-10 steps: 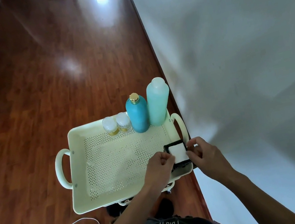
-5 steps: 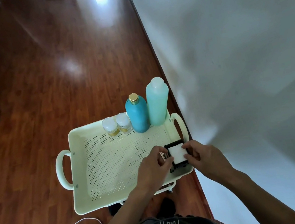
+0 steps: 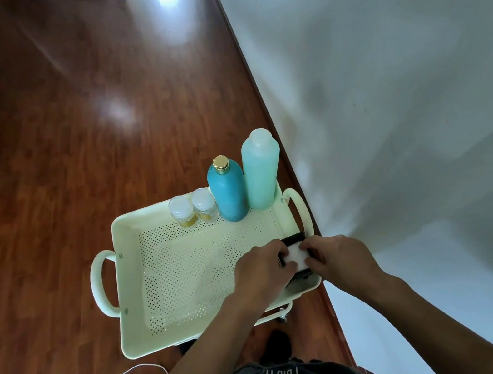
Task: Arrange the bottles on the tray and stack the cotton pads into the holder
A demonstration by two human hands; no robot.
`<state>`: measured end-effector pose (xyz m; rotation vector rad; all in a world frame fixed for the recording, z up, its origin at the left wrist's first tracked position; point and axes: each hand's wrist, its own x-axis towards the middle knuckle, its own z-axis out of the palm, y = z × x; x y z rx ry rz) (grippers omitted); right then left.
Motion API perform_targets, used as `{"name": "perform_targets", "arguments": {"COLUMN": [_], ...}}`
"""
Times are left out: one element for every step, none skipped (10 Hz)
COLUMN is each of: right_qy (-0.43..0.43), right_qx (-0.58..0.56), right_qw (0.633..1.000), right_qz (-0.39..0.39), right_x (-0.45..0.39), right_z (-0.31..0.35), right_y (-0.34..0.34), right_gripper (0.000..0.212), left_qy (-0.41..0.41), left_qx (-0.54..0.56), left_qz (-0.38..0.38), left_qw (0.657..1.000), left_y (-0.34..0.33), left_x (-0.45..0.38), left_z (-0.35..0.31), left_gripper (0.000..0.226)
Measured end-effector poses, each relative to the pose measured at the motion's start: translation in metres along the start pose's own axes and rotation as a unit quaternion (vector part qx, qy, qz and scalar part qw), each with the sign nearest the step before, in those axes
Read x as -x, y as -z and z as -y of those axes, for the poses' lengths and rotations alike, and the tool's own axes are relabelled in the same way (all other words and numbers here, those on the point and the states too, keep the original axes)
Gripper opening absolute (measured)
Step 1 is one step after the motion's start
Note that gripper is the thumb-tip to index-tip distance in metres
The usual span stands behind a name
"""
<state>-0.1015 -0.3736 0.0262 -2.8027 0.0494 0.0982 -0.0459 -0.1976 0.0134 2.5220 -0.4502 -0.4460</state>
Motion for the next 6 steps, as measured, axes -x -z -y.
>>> {"name": "perform_targets", "arguments": {"right_qy": [0.007, 0.011, 0.007, 0.007, -0.008, -0.044], "right_qx": [0.023, 0.044, 0.065, 0.068, 0.058, 0.002], "right_qw": [1.000, 0.999, 0.997, 0.996, 0.997, 0.998], "right_qz": [0.003, 0.022, 0.036, 0.050, 0.055, 0.041], "right_x": [-0.003, -0.006, -0.009, -0.011, -0.011, -0.009], "right_z": [0.001, 0.003, 0.004, 0.006, 0.008, 0.005], "right_y": [0.002, 0.003, 0.003, 0.006, 0.011, 0.016], "right_gripper": [0.026, 0.026, 0.025, 0.025, 0.026, 0.022], "left_qy": [0.002, 0.002, -0.004, -0.014, -0.017, 0.004], "left_qx": [-0.018, -0.022, -0.020, -0.011, 0.005, 0.037], "left_qz": [0.002, 0.014, 0.020, 0.010, 0.006, -0.016], "left_qw": [1.000, 1.000, 1.000, 1.000, 1.000, 0.999], "left_y": [0.001, 0.002, 0.002, 0.004, 0.011, 0.017], "left_x": [-0.002, -0.004, -0.004, -0.003, -0.001, -0.002], "left_z": [-0.002, -0.002, 0.000, 0.001, 0.003, 0.011], "left_gripper": [0.029, 0.029, 0.029, 0.030, 0.026, 0.015]}}
